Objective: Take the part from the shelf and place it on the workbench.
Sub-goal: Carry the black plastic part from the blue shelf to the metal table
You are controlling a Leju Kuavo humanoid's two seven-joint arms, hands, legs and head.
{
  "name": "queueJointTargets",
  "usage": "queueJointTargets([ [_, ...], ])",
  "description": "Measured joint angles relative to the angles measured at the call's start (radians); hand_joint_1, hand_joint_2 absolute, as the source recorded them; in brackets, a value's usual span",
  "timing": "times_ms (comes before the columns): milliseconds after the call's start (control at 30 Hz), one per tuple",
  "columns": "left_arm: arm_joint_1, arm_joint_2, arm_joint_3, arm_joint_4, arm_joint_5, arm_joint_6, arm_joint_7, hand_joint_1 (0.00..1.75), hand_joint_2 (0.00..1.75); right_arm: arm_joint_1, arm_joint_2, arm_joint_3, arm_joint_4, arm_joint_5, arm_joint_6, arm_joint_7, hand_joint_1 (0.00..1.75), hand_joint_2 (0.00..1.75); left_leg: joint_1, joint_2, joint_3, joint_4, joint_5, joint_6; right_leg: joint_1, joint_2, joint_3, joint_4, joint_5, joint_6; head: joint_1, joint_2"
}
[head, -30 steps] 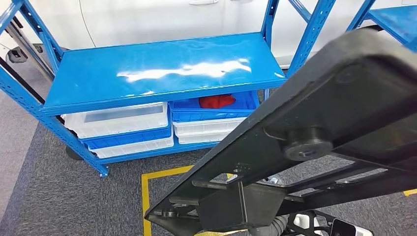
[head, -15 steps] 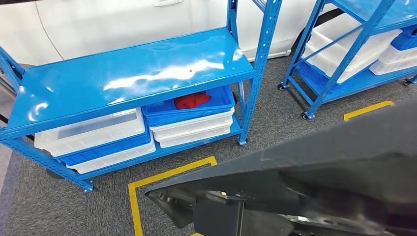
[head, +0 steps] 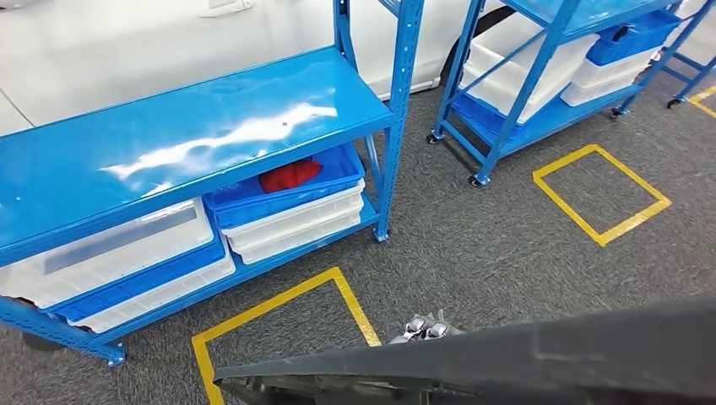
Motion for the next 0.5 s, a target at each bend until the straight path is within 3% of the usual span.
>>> queueJointTargets([
  [67,-0.003,0.001,0.000,0.000,0.006,0.003,0.001,0.00,1.75,-0.014,-0.002,0.000,0.006,-0.018,0.022,0.000,1.75,1.75,0.000,0.023,0.001,0.005,-0.005,-0.004,-0.001,-0.020,0.057,-0.102,0.060,0.000,0.000,0.000],
  [133,-0.004,0.002,0.002,0.000,0.019,0.012,0.000,0.00,1.75,-0.034,-0.004,-0.002,0.016,-0.038,0.052,0.000,1.75,1.75,-0.005,0.041,0.001,0.013,-0.012,-0.013,0.005,-0.056,0.121,-0.222,0.099,-0.011,0.000,0.000],
  [200,-0.005,0.004,0.006,0.000,0.031,0.022,-0.004,0.00,1.75,-0.048,-0.005,-0.006,0.031,-0.054,0.081,0.000,1.75,1.75,-0.009,0.057,0.002,0.018,-0.018,-0.025,0.011,-0.065,0.136,-0.259,0.100,-0.025,0.000,0.000],
  [267,-0.007,0.004,0.007,0.000,0.039,0.027,-0.013,0.00,1.75,-0.053,-0.005,-0.011,0.049,-0.063,0.101,0.000,1.75,1.75,-0.008,0.065,0.005,0.021,-0.022,-0.036,0.010,-0.043,0.132,-0.261,0.105,-0.037,0.000,0.000],
  [333,-0.009,0.004,0.010,0.000,0.049,0.028,-0.023,0.00,1.75,-0.063,-0.003,-0.019,0.075,-0.069,0.122,0.000,1.75,1.75,-0.003,0.027,-0.008,0.057,-0.052,-0.047,0.006,-0.024,0.130,-0.266,0.111,-0.049,0.000,0.000],
  [400,-0.006,0.005,0.019,0.000,0.061,0.028,-0.028,0.00,1.75,-0.079,0.002,-0.030,0.105,-0.077,0.148,0.000,1.75,1.75,0.000,-0.021,-0.057,0.167,-0.117,-0.053,0.005,-0.004,0.126,-0.267,0.116,-0.057,0.000,0.000],
  [467,-0.001,0.006,0.029,0.000,0.071,0.028,-0.029,0.00,1.75,-0.092,0.010,-0.041,0.135,-0.084,0.168,0.000,1.75,1.75,0.000,-0.031,-0.115,0.289,-0.162,-0.053,0.008,0.022,0.122,-0.265,0.119,-0.061,0.000,0.000],
  [500,0.001,0.006,0.033,0.000,0.073,0.028,-0.029,0.00,1.75,-0.096,0.014,-0.045,0.147,-0.086,0.174,0.000,1.75,1.75,0.000,-0.032,-0.128,0.312,-0.159,-0.052,0.009,0.034,0.121,-0.264,0.119,-0.062,0.000,0.000],
])
